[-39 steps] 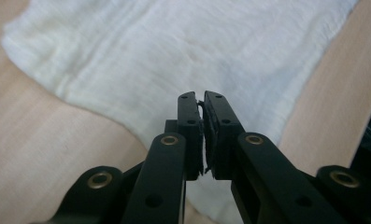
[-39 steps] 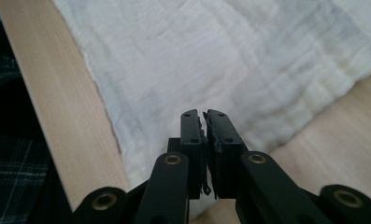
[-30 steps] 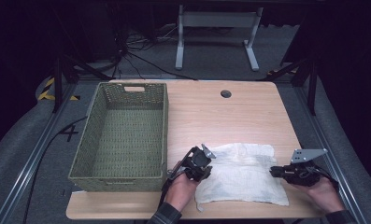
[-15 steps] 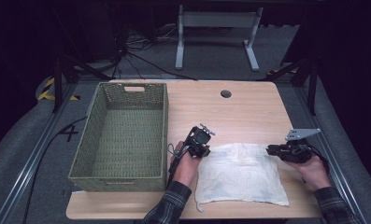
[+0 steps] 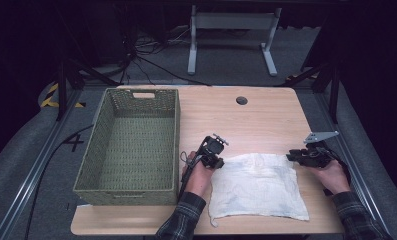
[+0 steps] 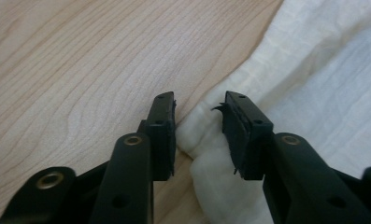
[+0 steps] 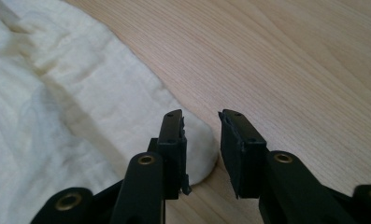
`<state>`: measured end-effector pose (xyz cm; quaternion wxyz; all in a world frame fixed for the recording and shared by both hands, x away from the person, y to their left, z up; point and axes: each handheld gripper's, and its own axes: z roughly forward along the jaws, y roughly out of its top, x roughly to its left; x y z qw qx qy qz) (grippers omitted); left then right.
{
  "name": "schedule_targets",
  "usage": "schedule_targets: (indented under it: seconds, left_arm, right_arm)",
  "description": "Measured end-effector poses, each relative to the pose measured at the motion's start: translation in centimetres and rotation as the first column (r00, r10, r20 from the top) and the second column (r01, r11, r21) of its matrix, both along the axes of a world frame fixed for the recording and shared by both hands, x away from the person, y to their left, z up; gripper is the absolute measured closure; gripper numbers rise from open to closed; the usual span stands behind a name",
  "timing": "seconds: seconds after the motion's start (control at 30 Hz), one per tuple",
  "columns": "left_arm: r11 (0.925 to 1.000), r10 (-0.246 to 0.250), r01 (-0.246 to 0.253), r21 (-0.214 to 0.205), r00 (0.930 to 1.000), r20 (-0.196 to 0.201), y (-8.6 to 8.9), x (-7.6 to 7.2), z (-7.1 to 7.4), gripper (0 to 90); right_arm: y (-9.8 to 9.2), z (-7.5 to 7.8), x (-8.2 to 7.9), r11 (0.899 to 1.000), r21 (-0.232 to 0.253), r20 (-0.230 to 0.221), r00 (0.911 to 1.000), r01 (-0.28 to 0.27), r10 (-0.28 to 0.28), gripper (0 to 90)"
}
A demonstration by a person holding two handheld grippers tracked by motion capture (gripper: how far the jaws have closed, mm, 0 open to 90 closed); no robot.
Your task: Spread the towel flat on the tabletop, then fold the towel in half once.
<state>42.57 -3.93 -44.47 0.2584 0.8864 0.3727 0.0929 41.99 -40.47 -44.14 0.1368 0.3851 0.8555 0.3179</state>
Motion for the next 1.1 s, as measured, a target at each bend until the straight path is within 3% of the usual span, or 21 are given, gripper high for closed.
schedule_targets:
  seconds: [0.13, 0.23, 0.5, 0.77, 0.93, 1.1]
  left_arm:
    - [0.9999, -0.017, 0.017, 0.001, 0.9999, 0.003, -0.2, 0.0, 0.0, 81.9]
    - [1.0, -0.01, 0.009, 0.002, 0.9999, 0.007, -0.4, 0.0, 0.0, 85.2]
    - [0.9979, 0.063, -0.061, -0.022, 0.9946, 0.082, -0.6, 2.0, 1.6, 85.9]
    - [0.9891, 0.135, -0.128, -0.074, 0.9851, 0.107, -0.5, 4.8, 1.8, 85.7]
    - [0.9853, 0.151, -0.138, -0.1, 0.9798, 0.131, -0.3, 6.2, 2.7, 85.7]
    - [0.9859, 0.155, -0.142, -0.088, 0.974, 0.165, -0.6, 7.3, 3.6, 85.7]
  right_arm:
    - [-0.1, -0.5, 0.3, 1.0, -0.004, -0.016, 0.9999, 0.001, -0.001, 76.0]
    - [-0.1, -0.5, 0.3, 1.0, 0.005, -0.023, 0.9997, -0.004, 0.004, 85.2]
    - [-0.4, 0.5, 1.3, 0.999, 0.034, 0.035, 0.9992, 0.017, -0.018, 86.6]
    - [-0.2, 0.9, 3.6, 0.997, 0.057, 0.075, 0.9956, 0.051, -0.056, 86.8]
    - [-0.2, 1.7, 5.0, 0.996, 0.053, 0.098, 0.9925, 0.068, -0.073, 87.0]
    - [-0.6, 2.8, 6.0, 0.994, 0.059, 0.126, 0.9874, 0.088, -0.095, 87.3]
